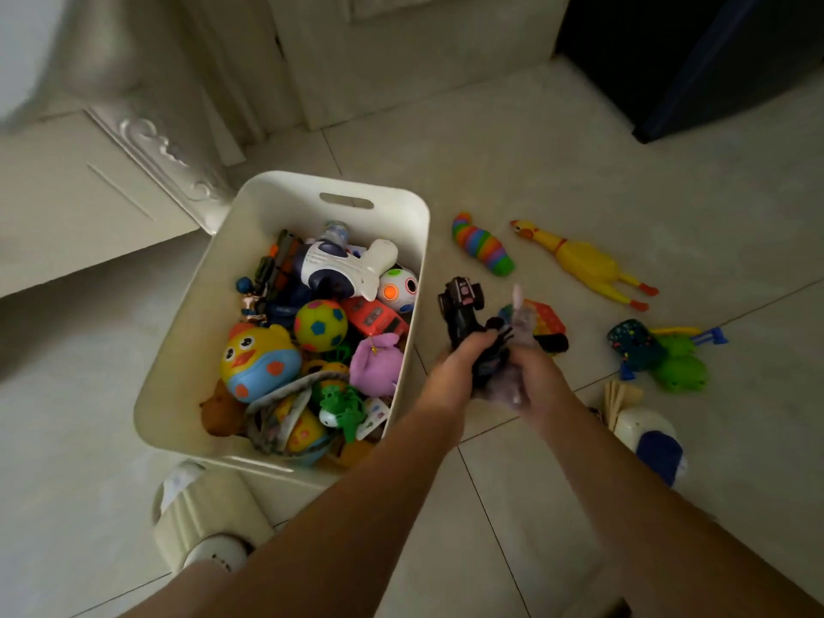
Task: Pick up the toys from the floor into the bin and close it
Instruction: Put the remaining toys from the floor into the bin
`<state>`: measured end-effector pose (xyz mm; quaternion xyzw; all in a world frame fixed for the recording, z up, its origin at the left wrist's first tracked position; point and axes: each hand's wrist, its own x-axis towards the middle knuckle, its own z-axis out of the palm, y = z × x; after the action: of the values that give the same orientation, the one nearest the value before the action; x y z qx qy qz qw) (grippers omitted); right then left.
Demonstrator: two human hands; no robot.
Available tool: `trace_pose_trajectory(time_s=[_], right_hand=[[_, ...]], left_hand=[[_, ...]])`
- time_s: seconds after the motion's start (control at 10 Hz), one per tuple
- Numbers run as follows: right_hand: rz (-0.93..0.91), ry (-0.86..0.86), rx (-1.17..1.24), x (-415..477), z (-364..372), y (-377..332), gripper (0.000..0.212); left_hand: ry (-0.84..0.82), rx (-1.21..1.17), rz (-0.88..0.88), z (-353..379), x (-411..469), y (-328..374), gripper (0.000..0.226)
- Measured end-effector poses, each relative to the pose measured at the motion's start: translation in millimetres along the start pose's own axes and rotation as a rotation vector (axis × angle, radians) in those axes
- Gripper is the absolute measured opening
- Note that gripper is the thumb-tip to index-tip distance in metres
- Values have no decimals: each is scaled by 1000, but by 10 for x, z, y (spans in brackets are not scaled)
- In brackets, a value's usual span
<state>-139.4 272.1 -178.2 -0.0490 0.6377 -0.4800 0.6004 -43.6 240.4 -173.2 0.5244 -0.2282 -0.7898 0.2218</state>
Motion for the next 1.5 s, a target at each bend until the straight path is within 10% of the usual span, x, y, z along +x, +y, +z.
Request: trace_pose_trajectory(time_s=[0.3,0.7,1.1,1.5], right_hand=[[-401,-206,-24,-529,868,-679,14],[-56,-124,-526,-511,1735,92,13],[-297,-344,-1415,-711,1530,-27,71],[-562,-380,-1897,-836,1684,402,37]], left_hand=[[-172,4,333,-406,-846,1086,15],[254,28,64,-1794,-970,1150,51],[430,484,90,-1998,-1142,1163,49],[669,1139,95,-2092,-1114,1063,49]])
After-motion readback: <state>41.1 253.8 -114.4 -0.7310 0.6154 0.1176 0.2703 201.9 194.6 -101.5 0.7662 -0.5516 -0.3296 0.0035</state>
